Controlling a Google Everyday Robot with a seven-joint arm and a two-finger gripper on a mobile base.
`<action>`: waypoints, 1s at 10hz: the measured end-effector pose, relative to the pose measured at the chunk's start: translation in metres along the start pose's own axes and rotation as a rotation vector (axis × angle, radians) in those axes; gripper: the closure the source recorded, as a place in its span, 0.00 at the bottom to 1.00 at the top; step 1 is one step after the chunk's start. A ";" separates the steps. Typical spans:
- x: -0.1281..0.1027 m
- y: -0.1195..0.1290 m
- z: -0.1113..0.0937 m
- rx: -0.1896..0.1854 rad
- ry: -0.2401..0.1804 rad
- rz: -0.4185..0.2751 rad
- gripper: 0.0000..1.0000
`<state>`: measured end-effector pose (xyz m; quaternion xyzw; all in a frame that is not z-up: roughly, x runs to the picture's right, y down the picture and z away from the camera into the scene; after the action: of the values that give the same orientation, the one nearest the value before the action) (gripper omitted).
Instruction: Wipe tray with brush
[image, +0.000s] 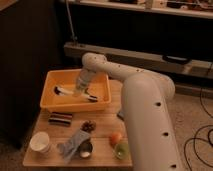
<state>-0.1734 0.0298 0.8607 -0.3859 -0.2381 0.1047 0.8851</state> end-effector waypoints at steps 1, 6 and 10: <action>0.013 -0.004 -0.001 0.009 0.020 0.021 1.00; 0.018 -0.051 -0.005 0.054 0.100 0.054 1.00; -0.015 -0.080 0.010 0.052 0.121 0.033 1.00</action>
<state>-0.1913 -0.0233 0.9203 -0.3725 -0.1748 0.1020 0.9057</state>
